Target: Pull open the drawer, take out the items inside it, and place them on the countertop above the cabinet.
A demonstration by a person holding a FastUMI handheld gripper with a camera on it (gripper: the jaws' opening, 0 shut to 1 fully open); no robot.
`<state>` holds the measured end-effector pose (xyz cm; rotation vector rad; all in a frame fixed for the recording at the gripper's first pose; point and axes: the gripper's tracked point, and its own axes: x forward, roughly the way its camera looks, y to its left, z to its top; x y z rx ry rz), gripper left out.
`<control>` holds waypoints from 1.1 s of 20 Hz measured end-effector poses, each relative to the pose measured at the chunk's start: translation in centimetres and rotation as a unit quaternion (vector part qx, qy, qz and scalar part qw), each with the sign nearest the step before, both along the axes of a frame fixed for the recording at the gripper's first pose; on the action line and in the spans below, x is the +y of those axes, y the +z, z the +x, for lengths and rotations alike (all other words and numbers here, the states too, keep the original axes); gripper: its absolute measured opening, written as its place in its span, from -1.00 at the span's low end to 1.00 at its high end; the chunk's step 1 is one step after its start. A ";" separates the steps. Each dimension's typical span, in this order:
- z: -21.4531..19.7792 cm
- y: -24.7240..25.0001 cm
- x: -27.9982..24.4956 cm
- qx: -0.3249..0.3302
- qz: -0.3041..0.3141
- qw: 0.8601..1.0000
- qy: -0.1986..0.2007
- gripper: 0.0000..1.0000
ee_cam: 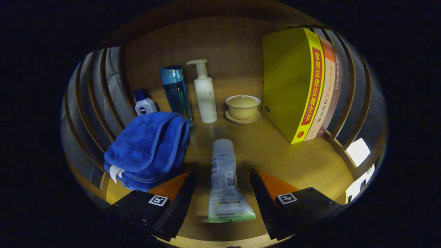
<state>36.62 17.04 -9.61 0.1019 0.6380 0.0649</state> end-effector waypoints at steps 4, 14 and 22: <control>-2.2 3.6 0.0 -0.034 0.023 0.999 0.010 0.98; -13.3 15.9 -2.4 -0.246 0.023 0.969 0.027 0.98; -29.1 14.0 -5.5 -0.348 -0.018 0.937 -0.011 0.97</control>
